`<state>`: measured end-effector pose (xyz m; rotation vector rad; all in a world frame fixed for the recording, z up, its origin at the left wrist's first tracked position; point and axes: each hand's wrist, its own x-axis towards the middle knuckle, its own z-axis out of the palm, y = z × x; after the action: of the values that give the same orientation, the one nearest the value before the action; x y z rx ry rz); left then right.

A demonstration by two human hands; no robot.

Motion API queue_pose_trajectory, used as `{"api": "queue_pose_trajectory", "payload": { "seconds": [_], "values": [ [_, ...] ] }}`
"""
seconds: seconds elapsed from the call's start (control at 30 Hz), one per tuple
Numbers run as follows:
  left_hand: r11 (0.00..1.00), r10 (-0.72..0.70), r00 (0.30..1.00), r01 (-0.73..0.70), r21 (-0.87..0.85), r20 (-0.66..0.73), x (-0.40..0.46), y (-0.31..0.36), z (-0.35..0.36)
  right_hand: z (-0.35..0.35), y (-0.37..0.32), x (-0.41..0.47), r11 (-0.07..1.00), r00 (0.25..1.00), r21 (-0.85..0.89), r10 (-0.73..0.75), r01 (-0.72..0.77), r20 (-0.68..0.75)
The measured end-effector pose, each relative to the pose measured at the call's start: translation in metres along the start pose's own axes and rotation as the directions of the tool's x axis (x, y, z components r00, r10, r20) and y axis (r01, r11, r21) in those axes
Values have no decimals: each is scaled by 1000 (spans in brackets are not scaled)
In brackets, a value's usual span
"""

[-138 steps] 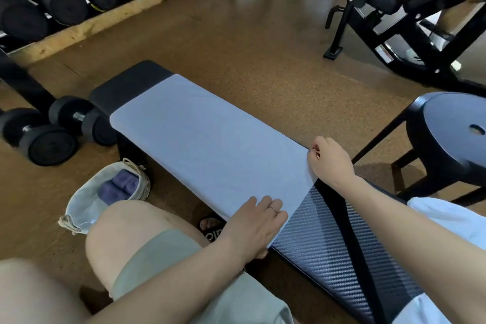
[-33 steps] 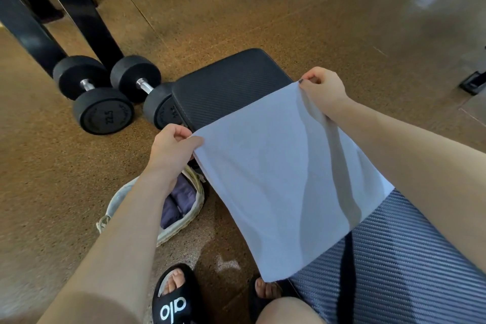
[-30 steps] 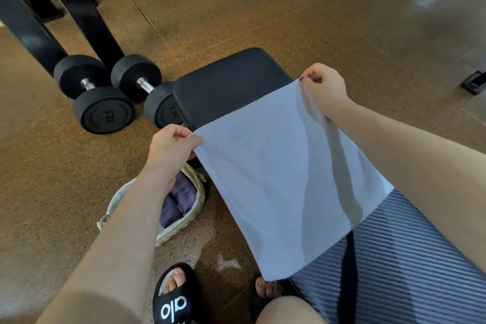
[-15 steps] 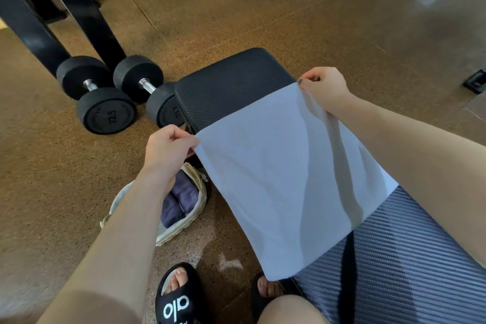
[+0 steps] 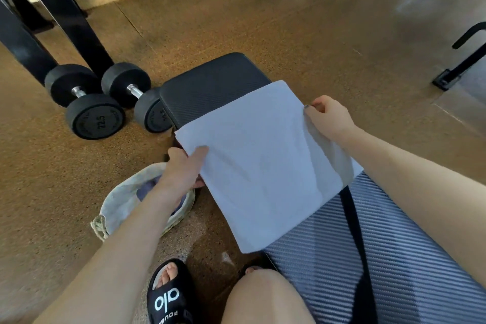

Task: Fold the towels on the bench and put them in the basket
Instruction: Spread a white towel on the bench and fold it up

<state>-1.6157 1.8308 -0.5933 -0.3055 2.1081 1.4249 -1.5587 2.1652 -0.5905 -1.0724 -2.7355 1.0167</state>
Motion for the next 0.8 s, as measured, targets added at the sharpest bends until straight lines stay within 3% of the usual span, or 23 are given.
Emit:
{"api": "queue_pose_trajectory", "payload": {
  "seconds": [0.1,0.17,0.27,0.47,0.57,0.63,0.73,0.8],
  "values": [
    [999,-9,986,15,-30,165,-34,-21,20,-19,27,-30,996,989,-13,86,-85,123],
    [997,-52,979,63,-47,196,-54,-36,31,-31,39,-48,991,974,-97,112,-94,195],
    [993,-97,976,108,-44,196,-74,-51,40,-46,56,-71,989,980,-126,103,-82,170],
    [1000,-9,988,7,11,154,-99,-46,41,-61,70,-106,997,989,-25,72,-69,128],
    [993,18,999,-22,112,44,-100,-43,35,-67,80,-121,981,980,128,127,-147,153],
    [996,14,1000,-16,84,21,-102,-41,33,-71,87,-133,950,961,219,175,-222,216],
    [994,-89,984,97,-45,152,-119,-43,37,-73,92,-147,927,951,267,200,-262,236],
    [993,-99,973,109,-37,210,-129,-50,40,-71,92,-153,909,957,325,200,-262,211]
  ]
}}
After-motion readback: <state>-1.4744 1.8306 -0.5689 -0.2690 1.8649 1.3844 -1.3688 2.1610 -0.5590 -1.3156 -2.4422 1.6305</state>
